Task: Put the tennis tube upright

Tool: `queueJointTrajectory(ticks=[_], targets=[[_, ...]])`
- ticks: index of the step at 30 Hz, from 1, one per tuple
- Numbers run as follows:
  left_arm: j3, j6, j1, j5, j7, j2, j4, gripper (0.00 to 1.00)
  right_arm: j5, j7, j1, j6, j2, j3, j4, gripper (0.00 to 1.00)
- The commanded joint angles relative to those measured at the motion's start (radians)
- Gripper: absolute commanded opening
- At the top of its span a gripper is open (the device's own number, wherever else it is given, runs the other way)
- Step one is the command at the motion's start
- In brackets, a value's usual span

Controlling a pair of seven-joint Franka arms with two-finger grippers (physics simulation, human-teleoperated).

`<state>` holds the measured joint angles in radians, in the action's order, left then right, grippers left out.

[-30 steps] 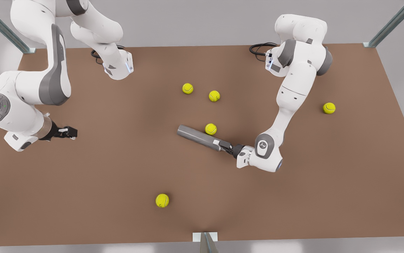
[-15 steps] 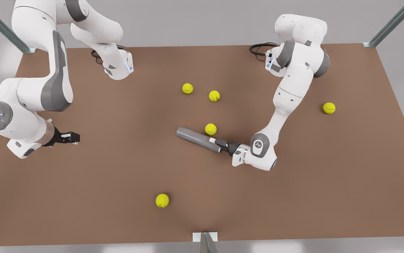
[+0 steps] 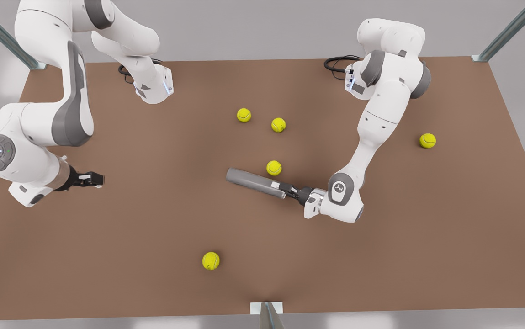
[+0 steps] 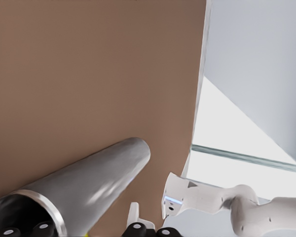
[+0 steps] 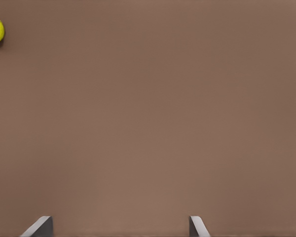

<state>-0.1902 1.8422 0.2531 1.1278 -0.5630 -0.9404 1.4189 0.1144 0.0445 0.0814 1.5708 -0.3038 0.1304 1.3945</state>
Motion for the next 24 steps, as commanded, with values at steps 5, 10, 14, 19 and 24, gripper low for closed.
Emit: queueJointTrajectory(ticks=[5,10,14,19,24], targets=[[0.000,0.000,0.000,0.003,0.002,0.002,-0.002,0.21,-0.001,0.000,-0.002,-0.002,0.000,0.000,0.001,1.00],[0.000,-0.003,-0.005,0.007,0.002,0.005,0.003,0.21,0.001,-0.002,-0.006,-0.002,-0.001,0.002,0.001,1.00],[-0.011,0.000,-0.006,0.026,0.009,0.005,0.006,0.21,-0.001,-0.002,-0.005,-0.008,-0.001,0.002,0.001,1.00],[-0.020,-0.008,-0.021,0.052,0.038,0.006,0.002,0.21,-0.004,0.000,-0.005,-0.011,0.006,0.002,0.000,1.00],[-0.071,-0.015,-0.084,0.050,0.081,0.012,0.003,0.21,-0.007,-0.002,0.003,-0.015,0.029,0.002,-0.002,1.00]])
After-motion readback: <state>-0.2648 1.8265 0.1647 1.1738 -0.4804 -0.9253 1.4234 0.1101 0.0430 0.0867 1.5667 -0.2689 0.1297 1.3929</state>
